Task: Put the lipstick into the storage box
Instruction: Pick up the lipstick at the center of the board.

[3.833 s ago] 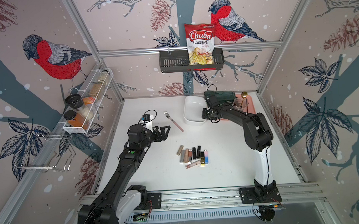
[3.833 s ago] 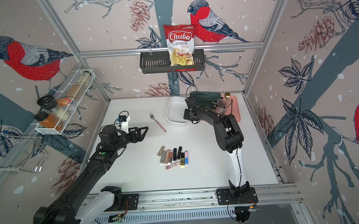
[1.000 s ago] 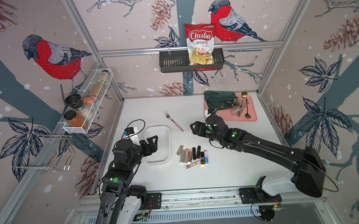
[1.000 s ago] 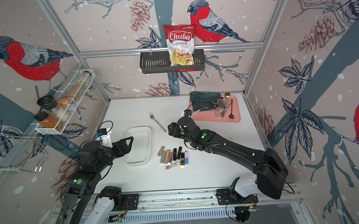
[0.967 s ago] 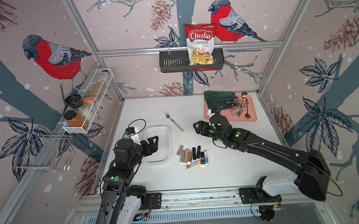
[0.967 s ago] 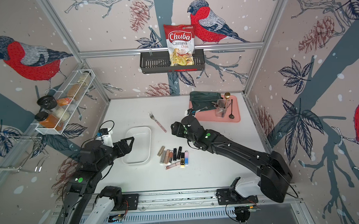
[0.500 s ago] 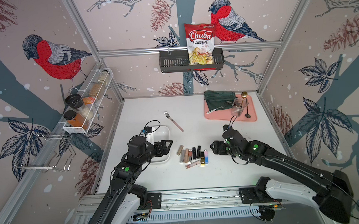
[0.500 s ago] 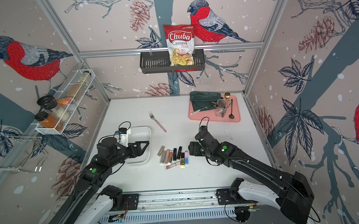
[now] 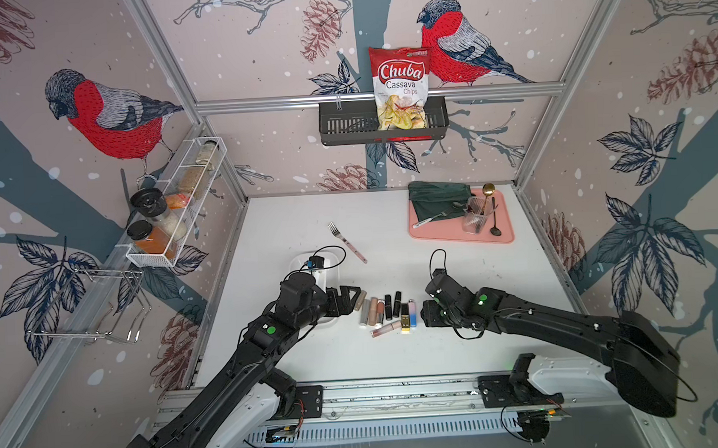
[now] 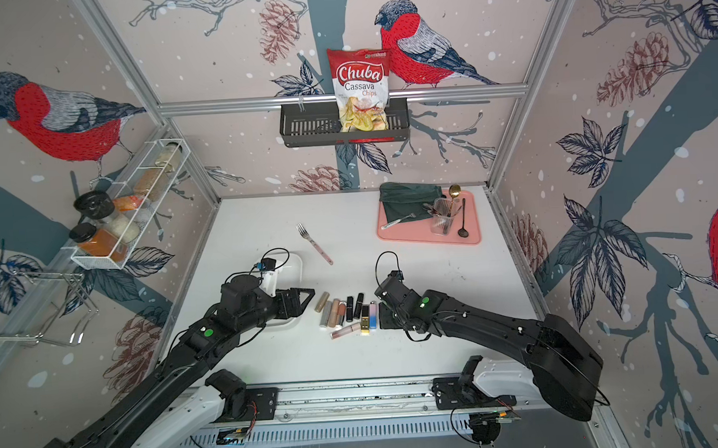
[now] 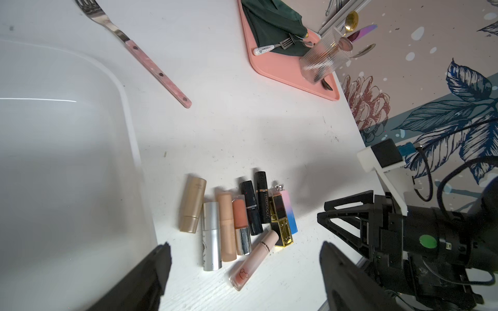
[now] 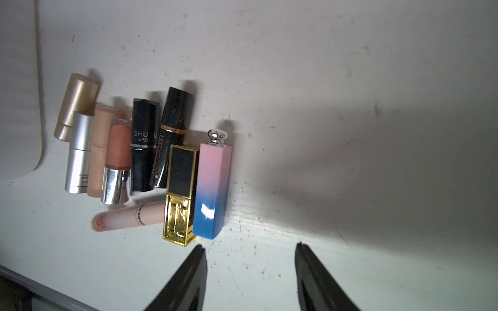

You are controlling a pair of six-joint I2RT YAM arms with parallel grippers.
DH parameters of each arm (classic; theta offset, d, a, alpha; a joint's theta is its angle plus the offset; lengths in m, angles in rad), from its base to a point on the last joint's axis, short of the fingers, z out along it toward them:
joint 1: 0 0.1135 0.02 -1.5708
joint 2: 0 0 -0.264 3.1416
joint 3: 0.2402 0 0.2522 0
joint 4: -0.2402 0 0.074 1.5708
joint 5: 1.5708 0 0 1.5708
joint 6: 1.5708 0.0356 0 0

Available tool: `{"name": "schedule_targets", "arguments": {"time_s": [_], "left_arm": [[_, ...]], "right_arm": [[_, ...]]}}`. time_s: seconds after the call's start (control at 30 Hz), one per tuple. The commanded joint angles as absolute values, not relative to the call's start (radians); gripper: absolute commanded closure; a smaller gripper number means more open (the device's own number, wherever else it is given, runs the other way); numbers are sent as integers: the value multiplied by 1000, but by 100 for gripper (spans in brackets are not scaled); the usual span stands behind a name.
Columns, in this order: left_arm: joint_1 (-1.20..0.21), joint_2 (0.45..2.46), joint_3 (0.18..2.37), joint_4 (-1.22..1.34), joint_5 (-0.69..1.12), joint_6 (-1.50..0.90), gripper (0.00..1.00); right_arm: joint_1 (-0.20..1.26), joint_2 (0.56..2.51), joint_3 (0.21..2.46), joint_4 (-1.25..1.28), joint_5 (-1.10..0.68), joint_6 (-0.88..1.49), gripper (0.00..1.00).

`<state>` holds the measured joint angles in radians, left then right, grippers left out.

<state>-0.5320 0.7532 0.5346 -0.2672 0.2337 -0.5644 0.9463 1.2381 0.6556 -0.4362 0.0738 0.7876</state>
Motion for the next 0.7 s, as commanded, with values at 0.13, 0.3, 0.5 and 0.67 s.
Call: {"name": "schedule_targets", "arguments": {"time_s": [0.13, 0.3, 0.5, 0.67], "left_arm": [[-534, 723, 537, -250, 206, -516, 7], [-533, 714, 531, -253, 202, -509, 7], [-535, 720, 525, -243, 221, -502, 6], [-537, 777, 514, -183, 360, -483, 6]], "right_arm": [[944, 1324, 659, -327, 34, 795, 45], [946, 1361, 668, -299, 20, 792, 45], [947, 1406, 675, -275, 8, 790, 45], [948, 1424, 683, -266, 7, 785, 44]]}}
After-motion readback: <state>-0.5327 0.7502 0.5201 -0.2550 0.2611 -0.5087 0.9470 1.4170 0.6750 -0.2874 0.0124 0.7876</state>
